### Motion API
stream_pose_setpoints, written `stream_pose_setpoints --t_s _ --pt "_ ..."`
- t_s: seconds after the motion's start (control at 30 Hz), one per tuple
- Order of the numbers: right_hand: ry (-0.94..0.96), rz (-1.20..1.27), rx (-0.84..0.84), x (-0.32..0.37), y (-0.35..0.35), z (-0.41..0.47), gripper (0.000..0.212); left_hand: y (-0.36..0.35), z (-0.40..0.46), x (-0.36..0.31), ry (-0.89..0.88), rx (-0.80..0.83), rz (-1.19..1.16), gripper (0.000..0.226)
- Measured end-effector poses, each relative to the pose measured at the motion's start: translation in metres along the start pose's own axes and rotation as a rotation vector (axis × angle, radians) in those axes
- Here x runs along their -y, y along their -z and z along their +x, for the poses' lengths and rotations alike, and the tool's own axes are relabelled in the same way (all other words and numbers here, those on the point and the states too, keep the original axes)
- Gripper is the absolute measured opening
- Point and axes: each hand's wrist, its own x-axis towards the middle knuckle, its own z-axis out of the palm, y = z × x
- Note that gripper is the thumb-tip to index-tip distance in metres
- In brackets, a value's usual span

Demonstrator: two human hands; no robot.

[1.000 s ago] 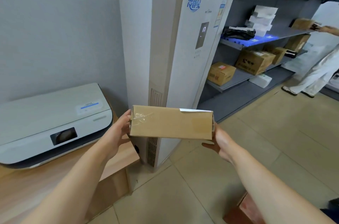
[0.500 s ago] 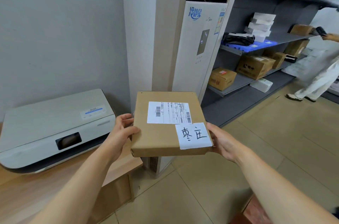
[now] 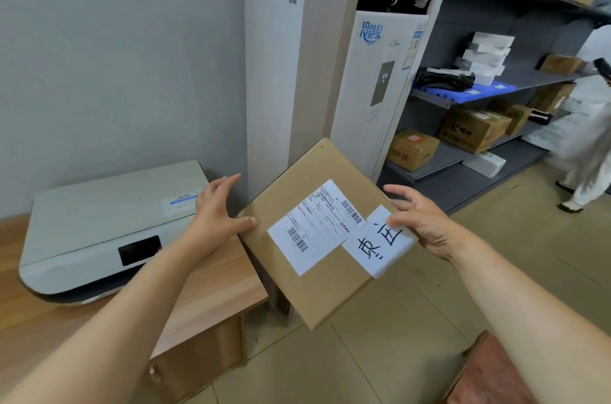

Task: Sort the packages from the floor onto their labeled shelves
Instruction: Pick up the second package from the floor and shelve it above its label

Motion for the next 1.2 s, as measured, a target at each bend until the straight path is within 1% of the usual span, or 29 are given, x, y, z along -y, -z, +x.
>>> stream_pose_setpoints --t_s 0.07,0.13,0.27,0.43,0.53,0.6,0.7,0.8,0.87,0.93,1.03,1.1,1.2 --pt "0.016 -0.073 0.064 0.013 -0.005 0.006 0.071 0.012 0.0 0.005 -0.038 0.092 0.023 0.086" --pt "0.03 -0.129 0.112 0.025 -0.012 0.012 0.071 0.024 -0.004 0.01 -0.029 0.172 -0.058 0.086" --pt "0.058 -0.169 0.202 0.041 -0.026 0.026 0.069 0.046 -0.012 0.021 0.066 0.27 -0.223 0.081" --pt "0.07 -0.236 0.302 0.06 -0.038 0.043 0.068 0.063 -0.019 0.021 0.178 0.408 -0.334 0.092" --pt "0.086 -0.266 0.352 0.071 -0.04 0.053 0.062 0.066 -0.022 0.017 0.221 0.421 -0.415 0.09" --pt "0.086 -0.269 0.391 0.075 -0.039 0.063 0.06 0.066 -0.024 0.013 0.248 0.378 -0.451 0.086" --pt "0.115 -0.279 0.433 0.078 -0.041 0.079 0.063 0.065 -0.028 0.008 0.284 0.288 -0.49 0.083" --pt "0.184 -0.261 0.405 0.079 -0.046 0.095 0.057 0.064 -0.034 0.005 0.338 0.16 -0.526 0.08" --pt "0.242 -0.241 0.371 0.079 -0.051 0.104 0.057 0.065 -0.04 0.005 0.381 0.085 -0.555 0.077" --pt "0.3 -0.214 0.334 0.08 -0.06 0.114 0.063 0.065 -0.048 0.007 0.417 0.014 -0.582 0.079" --pt "0.373 -0.217 0.312 0.076 -0.077 0.123 0.081 0.064 -0.063 0.009 0.456 -0.126 -0.633 0.081" --pt "0.406 -0.25 0.353 0.071 -0.093 0.125 0.091 0.063 -0.073 0.012 0.475 -0.244 -0.682 0.078" --pt "0.436 -0.291 0.474 0.059 -0.121 0.121 0.099 0.062 -0.091 0.011 0.499 -0.419 -0.722 0.072"
